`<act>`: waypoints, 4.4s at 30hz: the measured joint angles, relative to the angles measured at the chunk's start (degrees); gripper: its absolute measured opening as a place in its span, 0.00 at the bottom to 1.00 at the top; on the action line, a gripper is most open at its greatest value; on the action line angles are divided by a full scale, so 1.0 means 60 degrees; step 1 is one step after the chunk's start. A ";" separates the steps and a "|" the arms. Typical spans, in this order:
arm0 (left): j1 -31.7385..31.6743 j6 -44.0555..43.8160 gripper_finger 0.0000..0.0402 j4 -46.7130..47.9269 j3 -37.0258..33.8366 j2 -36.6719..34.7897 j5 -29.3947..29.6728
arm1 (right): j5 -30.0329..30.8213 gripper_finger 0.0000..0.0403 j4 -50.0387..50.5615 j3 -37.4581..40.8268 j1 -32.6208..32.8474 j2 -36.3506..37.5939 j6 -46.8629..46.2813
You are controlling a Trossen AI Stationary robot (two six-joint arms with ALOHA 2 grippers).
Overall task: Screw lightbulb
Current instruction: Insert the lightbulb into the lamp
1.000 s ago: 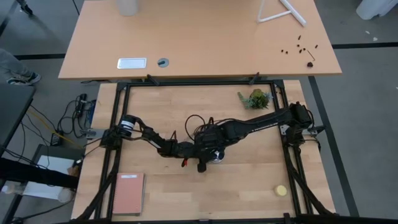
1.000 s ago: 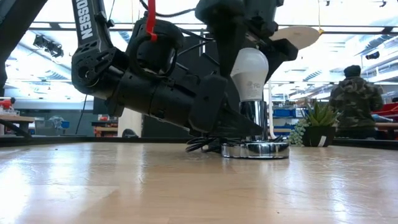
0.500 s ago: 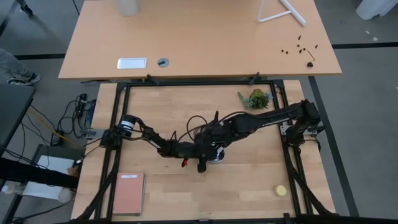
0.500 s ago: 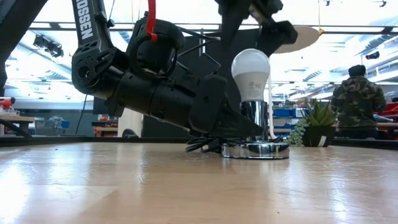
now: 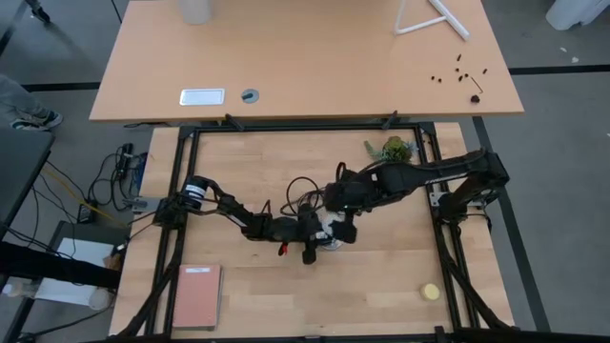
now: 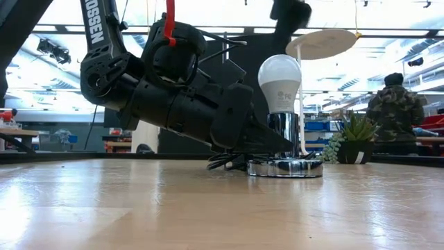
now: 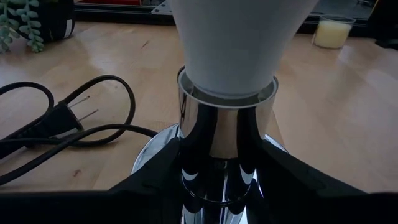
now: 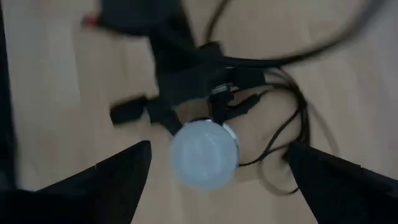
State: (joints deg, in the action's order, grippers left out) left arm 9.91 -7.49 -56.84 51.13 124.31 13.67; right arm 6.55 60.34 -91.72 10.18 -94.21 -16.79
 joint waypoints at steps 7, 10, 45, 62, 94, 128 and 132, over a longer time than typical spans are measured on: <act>0.0004 0.0015 0.45 -0.0084 -0.0015 0.0007 -0.0033 | -0.0296 0.93 0.0166 0.0004 0.0094 -0.0304 0.3341; 0.0004 0.0008 0.45 -0.0091 -0.0010 0.0007 0.0032 | -0.0266 0.93 0.0468 0.0007 0.0093 -0.0380 0.3252; -0.0027 0.0445 0.45 0.0026 0.0036 0.0007 0.0564 | 0.0473 0.97 0.0446 -0.0022 0.0180 -0.2110 0.5102; -0.0029 0.0456 0.45 0.0058 0.0033 0.0004 0.0557 | -0.0111 0.92 -0.0265 0.0067 0.0184 -0.2266 0.6666; -0.0029 0.0459 0.45 0.0001 0.0022 0.0014 0.0546 | -0.0619 0.89 -0.0534 0.0361 -0.0171 -0.2568 0.6719; -0.0028 0.0152 0.45 -0.0033 0.0022 0.0015 0.0585 | -0.0581 0.67 -0.0445 0.0357 -0.0359 -0.2568 0.0682; -0.0029 -0.0037 0.45 -0.0033 0.0022 0.0015 0.0612 | -0.0551 0.70 -0.0457 0.0357 -0.0344 -0.2568 -0.1056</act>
State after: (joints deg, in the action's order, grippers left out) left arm 9.74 -7.71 -57.04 51.27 124.40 17.35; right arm 3.24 57.60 -89.58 8.12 -109.62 -23.12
